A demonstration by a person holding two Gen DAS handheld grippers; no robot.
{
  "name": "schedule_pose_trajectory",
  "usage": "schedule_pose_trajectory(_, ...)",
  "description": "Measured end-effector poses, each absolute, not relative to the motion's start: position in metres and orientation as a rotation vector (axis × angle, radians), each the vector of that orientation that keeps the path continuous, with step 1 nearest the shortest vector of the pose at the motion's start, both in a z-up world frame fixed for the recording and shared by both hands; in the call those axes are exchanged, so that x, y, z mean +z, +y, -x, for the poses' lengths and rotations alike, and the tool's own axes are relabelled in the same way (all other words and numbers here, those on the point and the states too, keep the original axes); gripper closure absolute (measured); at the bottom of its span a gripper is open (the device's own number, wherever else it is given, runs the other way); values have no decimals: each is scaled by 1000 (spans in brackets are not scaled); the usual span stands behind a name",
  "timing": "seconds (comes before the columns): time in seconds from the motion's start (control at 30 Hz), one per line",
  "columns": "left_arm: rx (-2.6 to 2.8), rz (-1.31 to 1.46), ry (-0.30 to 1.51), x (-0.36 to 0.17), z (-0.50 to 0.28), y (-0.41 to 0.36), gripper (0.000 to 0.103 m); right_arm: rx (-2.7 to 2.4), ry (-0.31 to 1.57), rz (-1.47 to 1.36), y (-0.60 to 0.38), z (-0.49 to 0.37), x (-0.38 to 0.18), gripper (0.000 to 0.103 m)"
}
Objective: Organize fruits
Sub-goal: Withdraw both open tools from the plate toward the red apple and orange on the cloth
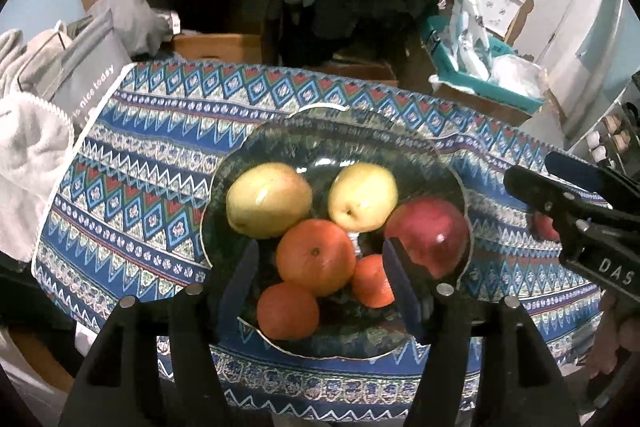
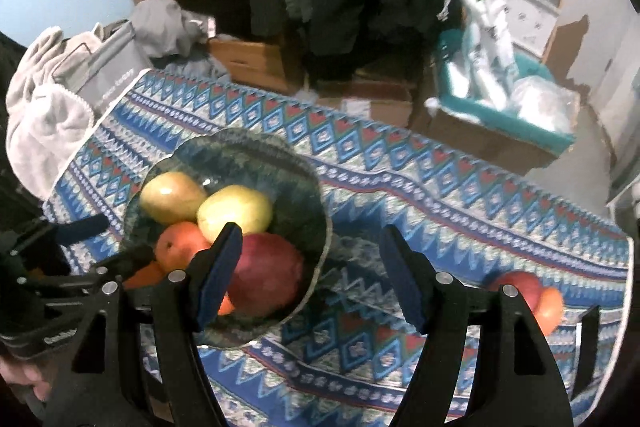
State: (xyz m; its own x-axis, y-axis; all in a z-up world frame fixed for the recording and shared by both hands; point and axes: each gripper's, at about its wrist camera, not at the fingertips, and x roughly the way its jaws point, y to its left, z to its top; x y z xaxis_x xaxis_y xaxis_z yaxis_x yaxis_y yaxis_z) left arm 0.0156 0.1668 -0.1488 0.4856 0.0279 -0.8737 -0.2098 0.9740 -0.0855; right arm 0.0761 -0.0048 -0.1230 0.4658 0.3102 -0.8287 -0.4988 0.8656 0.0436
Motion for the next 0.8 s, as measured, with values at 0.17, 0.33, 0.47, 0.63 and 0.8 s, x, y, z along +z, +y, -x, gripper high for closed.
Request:
schedule_pose_trajectory(0.17, 121, 191, 1025, -135, -16, 157, 35, 469, 906, 269, -14, -68, -110, 30)
schedule_pose_trajectory(0.33, 105, 182, 994, -122, -14, 148, 33, 449, 857, 294, -25, -59, -96, 29)
schedule_pose_trajectory(0.47, 90, 178, 980, -115, -14, 141, 32, 437, 832, 297, -37, -53, -86, 27)
schedule_pose_trajectory(0.63, 76, 169, 965, -107, -13, 131, 30, 417, 805, 286, -56, -46, -76, 27)
schedule_pose_trajectory(0.8, 58, 157, 947, -97, -14, 117, 27, 391, 790, 267, -79, -41, -69, 27)
